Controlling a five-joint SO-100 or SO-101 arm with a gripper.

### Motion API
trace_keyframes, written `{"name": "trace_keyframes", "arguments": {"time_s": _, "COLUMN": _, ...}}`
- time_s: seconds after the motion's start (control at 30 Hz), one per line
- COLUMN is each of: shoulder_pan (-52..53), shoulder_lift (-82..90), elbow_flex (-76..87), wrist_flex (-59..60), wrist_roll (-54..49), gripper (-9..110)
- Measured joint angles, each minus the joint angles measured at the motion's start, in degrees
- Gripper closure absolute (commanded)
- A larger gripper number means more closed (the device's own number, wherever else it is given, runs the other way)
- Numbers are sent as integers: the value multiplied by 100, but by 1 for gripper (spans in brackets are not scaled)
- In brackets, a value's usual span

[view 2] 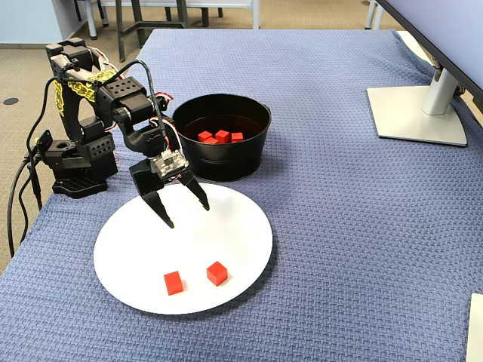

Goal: Pick up the red cubes from the white plate and place them in the black recipient

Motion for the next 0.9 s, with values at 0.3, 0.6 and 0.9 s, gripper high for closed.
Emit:
{"name": "trace_keyframes", "arguments": {"time_s": 0.3, "shoulder_pan": 281, "shoulder_lift": -1125, "elbow_flex": -1547, "wrist_flex": 1020, "wrist_roll": 729, "gripper": 76}}
{"name": "trace_keyframes", "arguments": {"time_s": 0.6, "shoulder_pan": 694, "shoulder_lift": -1819, "elbow_flex": -2013, "wrist_flex": 940, "wrist_roll": 527, "gripper": 77}}
{"name": "trace_keyframes", "arguments": {"time_s": 0.9, "shoulder_pan": 747, "shoulder_lift": -2338, "elbow_flex": -2347, "wrist_flex": 800, "wrist_roll": 308, "gripper": 79}}
